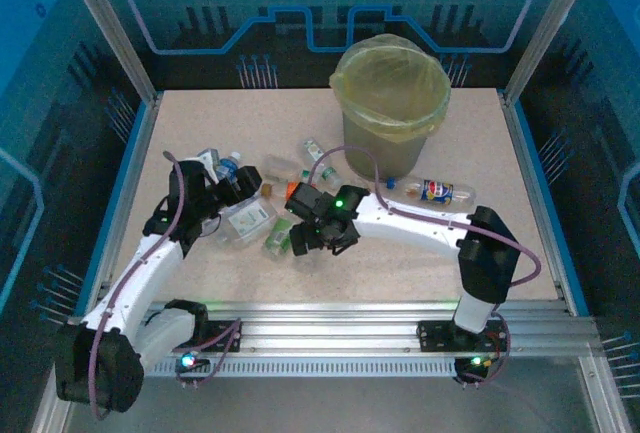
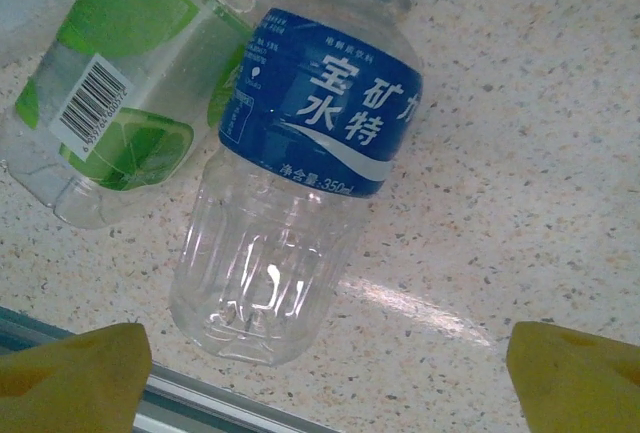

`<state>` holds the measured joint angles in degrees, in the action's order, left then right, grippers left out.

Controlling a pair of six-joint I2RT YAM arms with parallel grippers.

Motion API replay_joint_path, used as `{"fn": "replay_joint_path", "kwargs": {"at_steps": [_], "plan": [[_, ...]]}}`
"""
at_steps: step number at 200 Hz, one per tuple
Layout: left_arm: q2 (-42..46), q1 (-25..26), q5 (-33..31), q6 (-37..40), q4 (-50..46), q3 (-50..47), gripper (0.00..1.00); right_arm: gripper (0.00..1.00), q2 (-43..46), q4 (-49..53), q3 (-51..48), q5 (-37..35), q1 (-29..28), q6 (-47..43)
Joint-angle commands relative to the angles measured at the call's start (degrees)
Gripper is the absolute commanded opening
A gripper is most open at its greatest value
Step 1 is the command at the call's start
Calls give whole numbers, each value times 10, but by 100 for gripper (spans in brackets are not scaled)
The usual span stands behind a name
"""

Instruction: Put the plastic bottles in the bin

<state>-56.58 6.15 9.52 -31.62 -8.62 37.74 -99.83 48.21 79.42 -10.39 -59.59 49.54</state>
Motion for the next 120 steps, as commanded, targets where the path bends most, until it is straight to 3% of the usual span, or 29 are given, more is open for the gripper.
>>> {"fn": "replay_joint_path", "kwargs": {"at_steps": [1, 120], "plan": [[-5, -4, 11, -3, 14, 9, 99, 91, -21, -6, 21, 17, -3, 2], [-16, -5, 5, 1, 23, -2, 99, 84, -64, -46, 4, 54, 33, 13]]}}
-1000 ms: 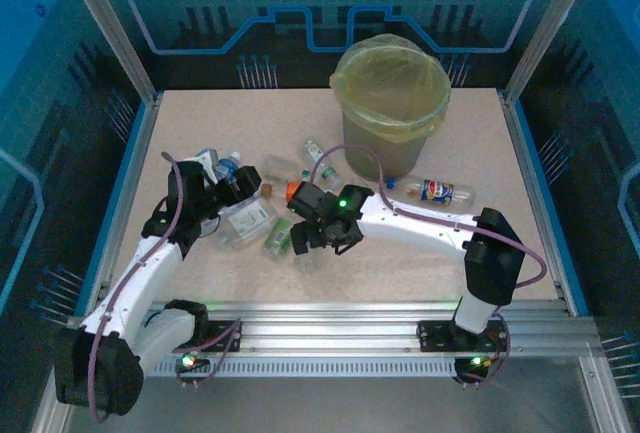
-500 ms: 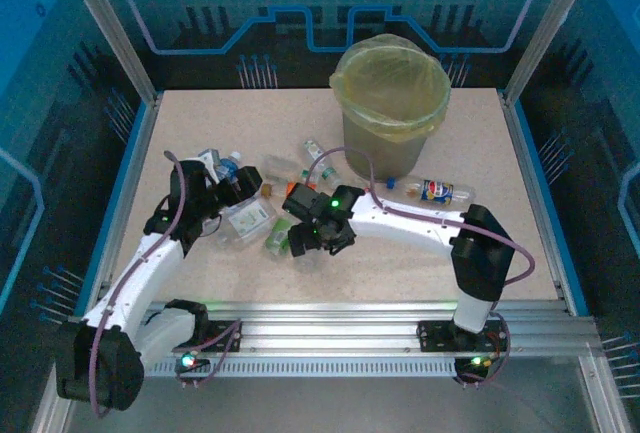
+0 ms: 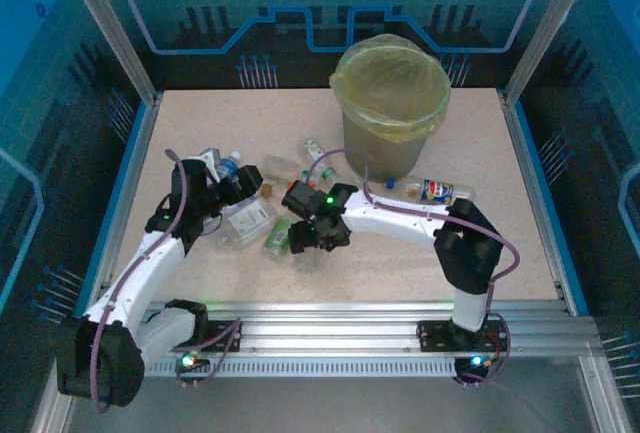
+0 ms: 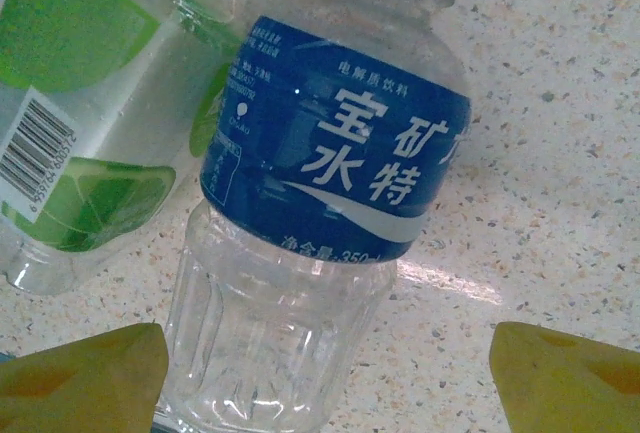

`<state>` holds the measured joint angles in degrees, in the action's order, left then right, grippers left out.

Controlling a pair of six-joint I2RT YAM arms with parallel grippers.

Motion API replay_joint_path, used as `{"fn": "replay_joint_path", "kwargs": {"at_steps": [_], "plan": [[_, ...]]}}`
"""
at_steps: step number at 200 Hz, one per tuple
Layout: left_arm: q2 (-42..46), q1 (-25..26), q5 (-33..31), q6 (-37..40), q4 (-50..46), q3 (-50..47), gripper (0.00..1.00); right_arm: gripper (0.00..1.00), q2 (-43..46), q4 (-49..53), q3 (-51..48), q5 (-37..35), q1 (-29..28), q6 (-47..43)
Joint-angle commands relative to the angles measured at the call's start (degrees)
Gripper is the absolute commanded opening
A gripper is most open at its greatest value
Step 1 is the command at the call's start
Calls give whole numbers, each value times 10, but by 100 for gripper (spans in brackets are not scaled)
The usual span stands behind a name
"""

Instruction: Put the plastic bottles in the bin

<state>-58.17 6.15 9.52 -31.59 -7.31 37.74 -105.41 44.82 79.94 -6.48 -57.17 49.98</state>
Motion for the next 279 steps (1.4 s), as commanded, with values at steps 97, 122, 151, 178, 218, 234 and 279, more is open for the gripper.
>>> {"fn": "replay_joint_path", "kwargs": {"at_steps": [97, 122, 151, 178, 218, 234, 279], "plan": [[-2, -5, 7, -1, 11, -3, 99, 83, -39, -23, -7, 15, 26, 7], [-3, -4, 6, 0, 11, -3, 99, 83, -40, -22, -23, 11, 35, 7], [-4, -4, 7, 0, 12, -1, 99, 82, -38, -21, -36, 5, 45, 2], [-7, -4, 7, -1, 14, -1, 99, 83, -49, -13, -31, -3, 47, -12], [-7, -4, 9, -2, 13, -1, 99, 83, -82, 6, -6, -24, 48, -39], [-6, -4, 10, -2, 12, 0, 99, 84, -93, 11, 2, -30, 49, -46], [-5, -5, 13, -2, 10, 1, 99, 84, -120, 23, 19, -38, 47, -66]]}}
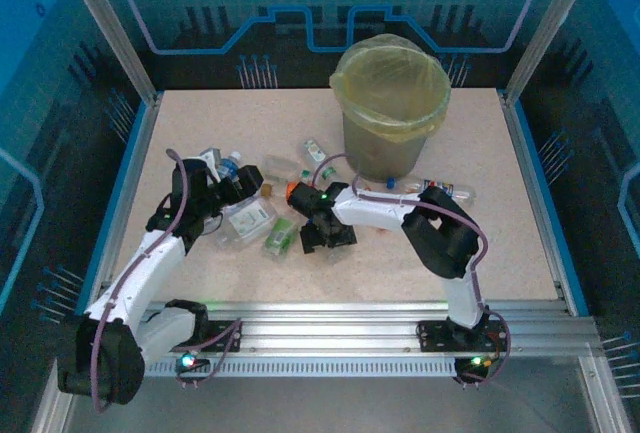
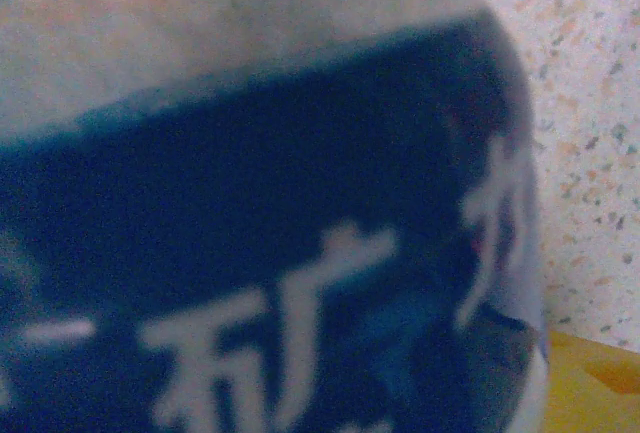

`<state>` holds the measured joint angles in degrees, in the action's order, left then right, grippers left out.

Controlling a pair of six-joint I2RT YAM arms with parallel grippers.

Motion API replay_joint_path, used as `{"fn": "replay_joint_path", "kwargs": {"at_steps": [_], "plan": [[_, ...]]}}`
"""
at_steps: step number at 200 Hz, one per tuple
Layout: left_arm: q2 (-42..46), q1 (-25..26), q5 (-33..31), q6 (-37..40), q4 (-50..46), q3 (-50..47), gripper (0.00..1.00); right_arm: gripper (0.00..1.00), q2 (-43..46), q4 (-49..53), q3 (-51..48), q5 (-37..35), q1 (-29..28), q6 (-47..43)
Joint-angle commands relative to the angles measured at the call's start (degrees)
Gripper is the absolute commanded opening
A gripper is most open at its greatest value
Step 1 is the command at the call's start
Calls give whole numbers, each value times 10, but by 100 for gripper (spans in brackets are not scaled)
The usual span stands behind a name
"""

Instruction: Put the plastic bottles in the bin

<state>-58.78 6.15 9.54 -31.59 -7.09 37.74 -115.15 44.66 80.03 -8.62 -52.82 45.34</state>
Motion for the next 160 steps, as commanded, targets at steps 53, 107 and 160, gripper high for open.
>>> {"fn": "replay_joint_path", "kwargs": {"at_steps": [53, 107, 160], "plan": [[10, -4, 13, -2, 3, -1, 99, 72, -14, 48, 27, -30, -2, -26], [10, -4, 17, -3, -2, 3, 99, 47, 30, 74, 18, -52, -14, -20], [10, -4, 15, 0, -8, 12, 99, 38, 96, 97, 14, -76, -22, -11]]}}
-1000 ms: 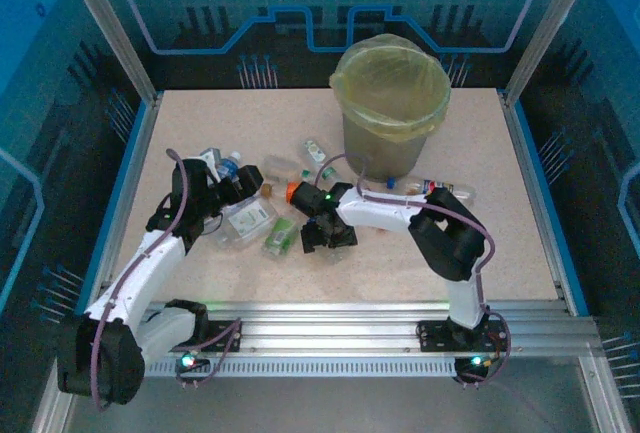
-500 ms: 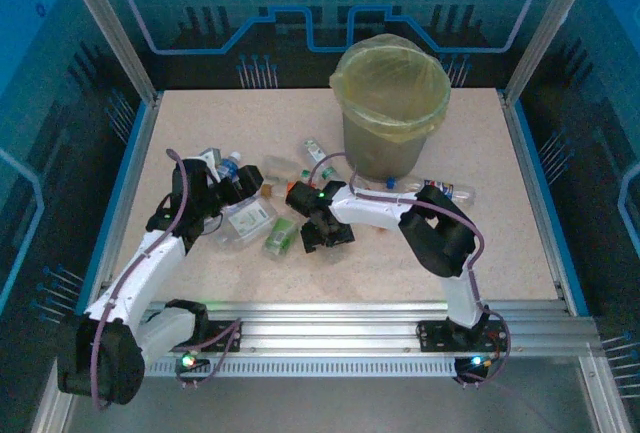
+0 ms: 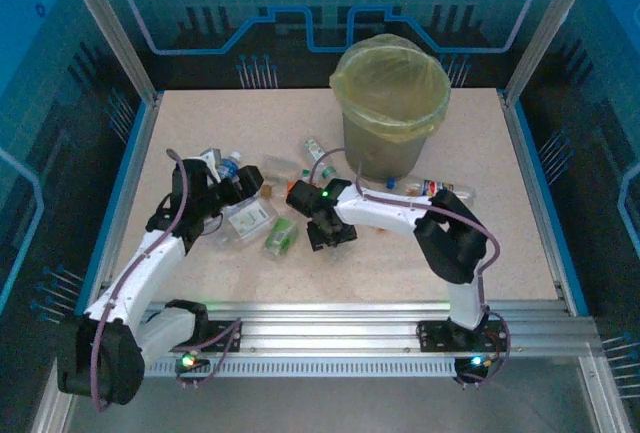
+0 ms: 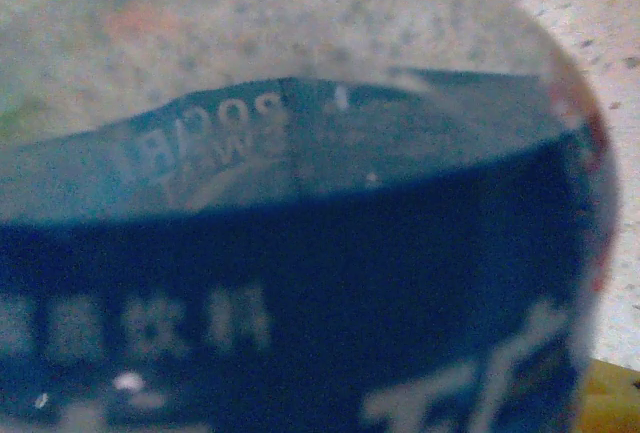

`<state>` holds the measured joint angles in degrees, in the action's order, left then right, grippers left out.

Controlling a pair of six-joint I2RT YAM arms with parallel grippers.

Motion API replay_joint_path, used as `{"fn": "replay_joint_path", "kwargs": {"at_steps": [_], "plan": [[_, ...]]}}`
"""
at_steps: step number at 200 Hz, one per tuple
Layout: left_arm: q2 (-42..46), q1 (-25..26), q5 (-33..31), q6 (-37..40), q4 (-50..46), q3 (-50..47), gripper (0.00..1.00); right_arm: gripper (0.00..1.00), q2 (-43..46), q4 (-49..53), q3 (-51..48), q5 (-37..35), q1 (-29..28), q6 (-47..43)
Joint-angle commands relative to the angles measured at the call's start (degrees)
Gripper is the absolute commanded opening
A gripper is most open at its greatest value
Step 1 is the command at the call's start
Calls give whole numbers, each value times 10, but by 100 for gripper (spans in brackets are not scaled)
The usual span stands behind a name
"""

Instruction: Put the plastic bottles in the bin

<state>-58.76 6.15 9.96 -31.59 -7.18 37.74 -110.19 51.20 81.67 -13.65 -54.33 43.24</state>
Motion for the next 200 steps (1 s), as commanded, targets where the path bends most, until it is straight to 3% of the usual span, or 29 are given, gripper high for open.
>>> {"fn": "replay_joint_path", "kwargs": {"at_steps": [1, 49, 130, 200], "plan": [[10, -4, 11, 0, -7, 12, 99, 38, 47, 32, -2, -27, -8, 10], [17, -4, 11, 2, -14, 13, 99, 33, 122, 42, 5, -47, -9, 5], [31, -4, 4, 7, -22, 13, 99, 33, 214, 48, 52, -99, -5, -37], [37, -4, 5, 9, -25, 16, 99, 33, 265, 13, 114, -79, 69, -129]]}}
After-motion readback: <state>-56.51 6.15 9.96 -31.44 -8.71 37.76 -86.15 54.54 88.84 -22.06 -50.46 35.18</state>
